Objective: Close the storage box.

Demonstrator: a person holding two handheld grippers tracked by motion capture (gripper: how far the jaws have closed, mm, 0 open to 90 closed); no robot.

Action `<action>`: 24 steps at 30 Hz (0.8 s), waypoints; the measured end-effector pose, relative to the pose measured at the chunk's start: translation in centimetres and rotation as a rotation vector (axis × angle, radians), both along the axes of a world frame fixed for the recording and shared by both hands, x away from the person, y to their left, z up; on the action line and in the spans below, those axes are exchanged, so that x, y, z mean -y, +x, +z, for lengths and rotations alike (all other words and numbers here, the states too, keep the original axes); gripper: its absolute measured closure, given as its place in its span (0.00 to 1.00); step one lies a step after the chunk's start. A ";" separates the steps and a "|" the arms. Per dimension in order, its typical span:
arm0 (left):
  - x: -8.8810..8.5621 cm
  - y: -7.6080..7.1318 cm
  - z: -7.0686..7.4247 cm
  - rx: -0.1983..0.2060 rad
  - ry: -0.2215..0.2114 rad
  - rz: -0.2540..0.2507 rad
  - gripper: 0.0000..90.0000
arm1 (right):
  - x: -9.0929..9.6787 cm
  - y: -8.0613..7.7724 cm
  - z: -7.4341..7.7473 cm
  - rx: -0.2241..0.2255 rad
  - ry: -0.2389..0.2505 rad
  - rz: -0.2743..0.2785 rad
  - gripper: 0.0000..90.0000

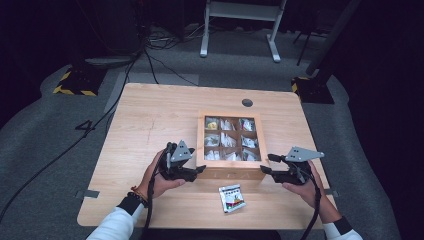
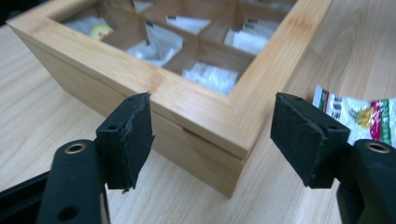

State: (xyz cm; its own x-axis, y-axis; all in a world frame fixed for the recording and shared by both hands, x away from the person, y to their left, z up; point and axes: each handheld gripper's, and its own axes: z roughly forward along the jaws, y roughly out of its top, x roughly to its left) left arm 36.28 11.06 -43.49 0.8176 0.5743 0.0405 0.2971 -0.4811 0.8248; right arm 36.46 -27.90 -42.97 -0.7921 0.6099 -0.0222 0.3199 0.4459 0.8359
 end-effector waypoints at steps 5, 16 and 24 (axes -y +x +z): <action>0.6 0.1 -0.2 -0.008 0.011 -0.019 0.37 | 0.2 0.0 0.0 -0.008 -0.003 0.006 0.56; 0.9 0.2 -0.4 -0.010 0.032 -0.027 0.34 | 0.2 0.0 -0.1 -0.020 -0.010 0.001 0.56; 0.1 0.1 0.3 0.005 0.051 0.002 0.29 | 0.7 0.2 0.7 0.012 -0.036 -0.031 0.45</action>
